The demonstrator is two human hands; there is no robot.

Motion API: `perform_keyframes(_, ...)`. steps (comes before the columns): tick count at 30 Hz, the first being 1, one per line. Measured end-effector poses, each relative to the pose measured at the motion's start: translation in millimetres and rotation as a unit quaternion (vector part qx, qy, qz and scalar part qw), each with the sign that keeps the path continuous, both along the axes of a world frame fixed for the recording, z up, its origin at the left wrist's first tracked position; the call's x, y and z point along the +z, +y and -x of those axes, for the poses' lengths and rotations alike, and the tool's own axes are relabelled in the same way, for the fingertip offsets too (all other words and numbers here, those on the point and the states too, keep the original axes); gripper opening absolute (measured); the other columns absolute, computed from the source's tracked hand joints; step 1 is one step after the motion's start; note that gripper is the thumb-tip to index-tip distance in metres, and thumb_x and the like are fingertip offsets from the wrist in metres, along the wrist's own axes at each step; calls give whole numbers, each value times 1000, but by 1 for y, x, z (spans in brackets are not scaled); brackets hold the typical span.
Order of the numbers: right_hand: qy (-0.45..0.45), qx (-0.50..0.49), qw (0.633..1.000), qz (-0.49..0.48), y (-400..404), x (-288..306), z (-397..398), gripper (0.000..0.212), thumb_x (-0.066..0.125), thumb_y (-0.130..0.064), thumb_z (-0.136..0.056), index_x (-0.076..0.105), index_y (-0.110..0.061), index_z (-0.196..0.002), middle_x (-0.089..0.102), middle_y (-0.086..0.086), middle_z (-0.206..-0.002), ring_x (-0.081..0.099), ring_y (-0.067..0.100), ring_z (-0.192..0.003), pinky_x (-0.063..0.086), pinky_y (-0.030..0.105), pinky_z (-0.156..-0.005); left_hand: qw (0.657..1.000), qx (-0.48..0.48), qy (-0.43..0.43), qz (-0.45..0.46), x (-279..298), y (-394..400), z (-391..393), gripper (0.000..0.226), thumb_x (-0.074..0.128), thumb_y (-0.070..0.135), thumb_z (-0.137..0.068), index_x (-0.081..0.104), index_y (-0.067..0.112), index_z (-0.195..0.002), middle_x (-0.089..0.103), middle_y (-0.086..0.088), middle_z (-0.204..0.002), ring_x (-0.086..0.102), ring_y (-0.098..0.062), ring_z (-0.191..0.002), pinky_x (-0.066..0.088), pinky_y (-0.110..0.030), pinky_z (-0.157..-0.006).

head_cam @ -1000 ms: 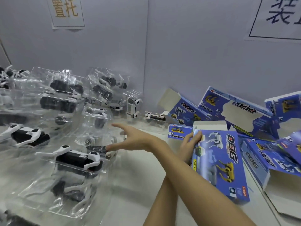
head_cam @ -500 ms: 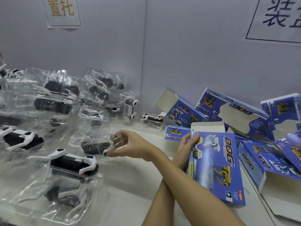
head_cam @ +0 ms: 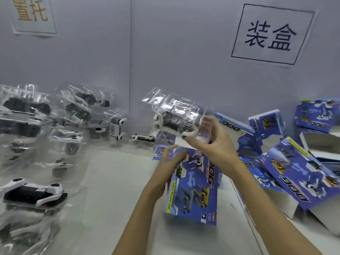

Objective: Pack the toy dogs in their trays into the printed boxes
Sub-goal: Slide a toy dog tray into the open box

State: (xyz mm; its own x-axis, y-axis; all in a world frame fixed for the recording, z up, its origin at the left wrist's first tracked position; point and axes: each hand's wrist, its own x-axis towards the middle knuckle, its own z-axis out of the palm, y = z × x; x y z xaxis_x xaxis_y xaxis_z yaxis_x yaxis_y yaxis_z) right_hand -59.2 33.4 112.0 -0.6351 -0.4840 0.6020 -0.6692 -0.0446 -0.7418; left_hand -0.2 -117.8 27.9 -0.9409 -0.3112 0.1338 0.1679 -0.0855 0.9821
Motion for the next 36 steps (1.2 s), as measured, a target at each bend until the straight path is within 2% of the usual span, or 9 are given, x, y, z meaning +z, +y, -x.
perform_keyframes(6, -33, -51, 989, 136, 49, -10, 17, 57, 92, -35, -74, 62, -40, -122, 71, -19, -121, 65, 0, -118, 54, 13, -87, 971, 178, 138, 84, 8, -3, -5, 63, 78, 66, -74, 49, 50, -128, 64, 4, -132, 73, -15, -107, 62, -40, -86)
perform_keyframes(9, -30, -60, 983, 170, 59, -28, 22, 53, 92, -33, -80, 63, -37, -124, 73, -9, -121, 69, 11, -115, 56, 22, -91, 891, 324, 218, 233, 15, -4, -11, 71, 77, 63, -77, 41, 48, -136, 51, 13, -128, 64, -14, -110, 58, -38, -84)
perform_keyframes(13, -37, -63, 982, 173, 62, -51, 26, 56, 90, -23, -79, 62, -32, -126, 73, -6, -122, 69, 14, -116, 53, 20, -96, 735, 418, 263, 465, 15, -4, -10, 77, 91, 30, -74, 45, 32, -135, 49, -4, -129, 53, -28, -115, 48, -45, -87)
perform_keyframes(15, -47, -68, 983, 164, 69, -60, 28, 59, 90, -23, -76, 61, -30, -127, 73, -8, -120, 69, 12, -115, 55, 25, -97, 707, 427, 247, 507, 11, -6, -6, 79, 94, 11, -67, 46, 27, -128, 52, -12, -130, 54, -35, -115, 46, -51, -89)
perform_keyframes(22, -53, -91, 991, 82, 121, -68, 36, 67, 91, -31, -62, 62, -40, -122, 70, -14, -116, 67, 0, -112, 56, 16, -84, 719, 336, 198, 576, -13, -3, 7, 66, 79, -14, -54, 44, 17, -101, 59, -22, -136, 60, -47, -108, 49, -54, -93)
perform_keyframes(27, -47, -132, 990, 35, 139, -76, 45, 69, 90, -24, -64, 60, -33, -126, 68, -12, -123, 63, 9, -119, 55, 26, -94, 747, 288, 199, 565, -31, -2, 10, 33, 85, 42, -83, 67, 16, -94, 59, -14, -142, 56, -37, -130, 42, -56, -109)
perform_keyframes(29, -54, -120, 990, 46, 134, -79, 44, 66, 90, -20, -65, 61, -29, -123, 69, -12, -119, 64, 7, -117, 57, 15, -84, 745, 332, 233, 530, -30, -2, 11, 19, 69, 34, -96, 69, 18, -104, 61, -12, -140, 59, -36, -129, 41, -59, -111)
perform_keyframes(32, -62, -93, 992, 59, 125, -80, 40, 63, 89, -16, -65, 61, -24, -121, 69, -14, -116, 64, 8, -118, 57, 15, -86, 785, 383, 204, 443, -17, -5, 11, 44, 53, 19, -90, 66, 14, -132, 62, -8, -137, 59, -37, -123, 42, -59, -109)
perform_keyframes(36, -26, -58, 998, 26, 111, -74, 30, 63, 92, -10, -72, 61, -28, -125, 68, -13, -125, 63, 6, -123, 52, 19, -101, 865, 340, 156, 334, 0, -11, 1, 67, 44, 8, -79, 58, 36, -138, 59, 11, -135, 50, -17, -128, 34, -20, -111)
